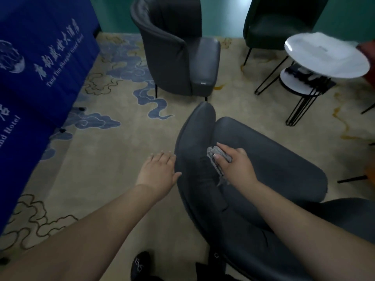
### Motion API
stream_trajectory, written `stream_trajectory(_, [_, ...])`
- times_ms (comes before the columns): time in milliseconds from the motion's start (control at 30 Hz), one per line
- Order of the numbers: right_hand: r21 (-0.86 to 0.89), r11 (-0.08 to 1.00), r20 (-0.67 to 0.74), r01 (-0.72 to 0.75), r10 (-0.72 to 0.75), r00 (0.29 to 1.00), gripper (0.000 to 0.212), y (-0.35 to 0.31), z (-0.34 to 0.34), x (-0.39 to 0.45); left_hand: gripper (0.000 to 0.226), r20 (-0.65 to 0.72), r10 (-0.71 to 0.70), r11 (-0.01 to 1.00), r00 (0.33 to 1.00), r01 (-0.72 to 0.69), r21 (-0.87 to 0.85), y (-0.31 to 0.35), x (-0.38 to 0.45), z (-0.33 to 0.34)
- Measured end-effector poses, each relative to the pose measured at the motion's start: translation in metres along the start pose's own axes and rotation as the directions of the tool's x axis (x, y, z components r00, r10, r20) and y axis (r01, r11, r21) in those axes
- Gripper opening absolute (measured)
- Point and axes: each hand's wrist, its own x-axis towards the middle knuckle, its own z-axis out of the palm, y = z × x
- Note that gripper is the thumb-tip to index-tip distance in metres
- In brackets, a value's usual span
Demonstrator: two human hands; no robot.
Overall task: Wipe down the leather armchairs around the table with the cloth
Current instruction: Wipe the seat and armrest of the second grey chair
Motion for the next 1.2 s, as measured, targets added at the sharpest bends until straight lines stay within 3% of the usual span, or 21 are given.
stream_trajectory(367, [-0.021, 0.999, -0.054, 0.049, -0.050, 0.997, 0.042, -0.150, 0.112, -0.025, 0.063, -0.051, -0.019, 1.000, 0.999, 0.020, 0.018, -0.187, -0.069, -0.015])
stream_trajectory(567, [-0.023, 0.999, -0.062, 0.032, -0.033, 0.998, 0.042, -0.180, 0.140, -0.030, 0.062, -0.048, -0.046, 0.998, 0.998, 0.045, -0.032, -0.240, -0.072, -0.022])
stream_trajectory(1200, [0.008, 1.000, -0.178, -0.021, 0.022, 0.984, 0.042, -0.189, 0.130, 0.169, 0.060, -0.053, 0.064, 0.998, 0.997, -0.064, 0.001, -0.286, 0.147, -0.063])
